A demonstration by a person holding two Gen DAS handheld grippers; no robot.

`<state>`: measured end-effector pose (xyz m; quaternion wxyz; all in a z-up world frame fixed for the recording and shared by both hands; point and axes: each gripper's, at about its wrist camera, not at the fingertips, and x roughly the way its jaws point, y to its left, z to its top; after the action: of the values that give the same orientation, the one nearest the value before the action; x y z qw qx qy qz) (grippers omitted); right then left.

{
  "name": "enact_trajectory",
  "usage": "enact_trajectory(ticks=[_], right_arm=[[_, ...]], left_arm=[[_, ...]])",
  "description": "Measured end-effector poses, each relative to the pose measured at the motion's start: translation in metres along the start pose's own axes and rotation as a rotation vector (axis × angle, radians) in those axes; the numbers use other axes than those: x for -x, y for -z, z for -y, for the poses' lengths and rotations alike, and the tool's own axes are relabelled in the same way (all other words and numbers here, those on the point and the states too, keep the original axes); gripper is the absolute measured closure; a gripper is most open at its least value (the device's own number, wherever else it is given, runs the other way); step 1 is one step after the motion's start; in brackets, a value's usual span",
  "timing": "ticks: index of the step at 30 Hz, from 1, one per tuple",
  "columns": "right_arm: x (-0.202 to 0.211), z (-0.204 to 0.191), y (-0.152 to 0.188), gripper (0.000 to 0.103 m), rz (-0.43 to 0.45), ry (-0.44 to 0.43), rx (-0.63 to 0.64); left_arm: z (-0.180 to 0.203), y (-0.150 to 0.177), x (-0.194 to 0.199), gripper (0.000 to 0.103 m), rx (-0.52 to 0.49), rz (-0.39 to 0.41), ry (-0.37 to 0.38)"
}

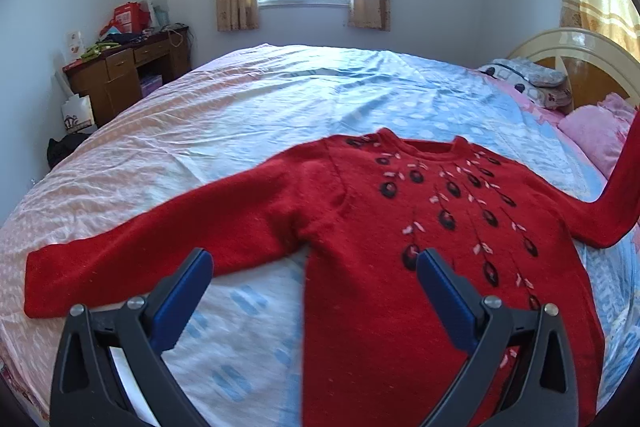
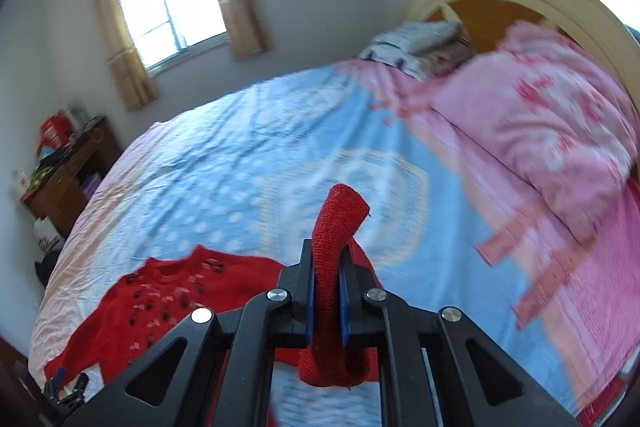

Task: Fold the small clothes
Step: 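Lift the sleeve with the right tool and lay it across the sweater body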

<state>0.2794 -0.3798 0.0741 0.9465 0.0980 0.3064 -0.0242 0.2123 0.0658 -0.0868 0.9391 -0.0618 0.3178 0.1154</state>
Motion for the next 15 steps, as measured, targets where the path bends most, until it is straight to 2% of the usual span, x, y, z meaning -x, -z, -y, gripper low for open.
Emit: enact_trajectory(ticks=[7, 15], right_arm=[[-0.002, -0.098, -0.019, 0.095, 0.035, -0.063, 0.145], [-0.008, -0.214, -0.013, 0.095, 0.059, -0.138, 0.333]], left_arm=[[-0.015, -0.007, 0.0, 0.0, 0.026, 0.0, 0.009], [-0.031, -0.012, 0.0, 0.0, 0.066, 0.009, 0.002]])
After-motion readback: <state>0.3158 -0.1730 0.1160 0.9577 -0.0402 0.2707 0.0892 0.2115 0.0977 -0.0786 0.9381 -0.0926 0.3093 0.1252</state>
